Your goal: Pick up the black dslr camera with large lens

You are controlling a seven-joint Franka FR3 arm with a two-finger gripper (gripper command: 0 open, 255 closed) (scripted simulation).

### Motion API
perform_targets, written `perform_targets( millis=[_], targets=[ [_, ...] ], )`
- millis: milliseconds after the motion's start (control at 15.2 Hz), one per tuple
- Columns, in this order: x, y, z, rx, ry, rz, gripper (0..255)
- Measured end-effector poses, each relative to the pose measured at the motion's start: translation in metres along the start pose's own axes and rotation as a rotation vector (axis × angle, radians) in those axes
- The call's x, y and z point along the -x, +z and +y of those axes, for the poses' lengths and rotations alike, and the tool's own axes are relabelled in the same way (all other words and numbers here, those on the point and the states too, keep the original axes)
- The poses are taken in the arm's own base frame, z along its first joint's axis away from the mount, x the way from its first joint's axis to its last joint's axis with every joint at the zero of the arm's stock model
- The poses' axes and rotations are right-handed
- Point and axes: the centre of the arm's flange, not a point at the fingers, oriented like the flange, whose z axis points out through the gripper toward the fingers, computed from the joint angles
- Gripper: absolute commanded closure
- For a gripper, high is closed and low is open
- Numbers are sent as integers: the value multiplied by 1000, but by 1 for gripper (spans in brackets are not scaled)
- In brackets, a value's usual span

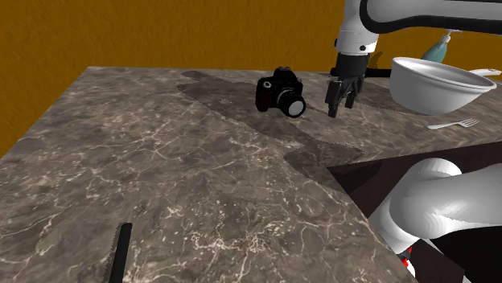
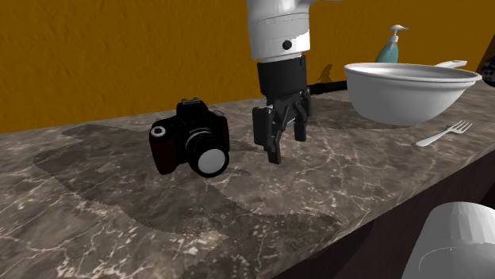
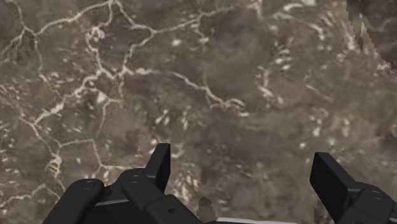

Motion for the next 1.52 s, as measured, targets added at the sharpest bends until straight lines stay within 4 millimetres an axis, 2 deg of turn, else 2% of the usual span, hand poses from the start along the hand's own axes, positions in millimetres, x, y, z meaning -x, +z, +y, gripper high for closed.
perform_targets(
  millis=[198,462,990,1188,1518],
  targets=[
    [-9,-10,-8,-18,23,2,0],
    [-33,-39,-31,-76,94,6,0],
    [-84,-105,-64,-200,245,16,0],
    [-91,-102,-67,-213,261,16,0],
    [-97,-78,-68,-214,263,15,0]
  ],
)
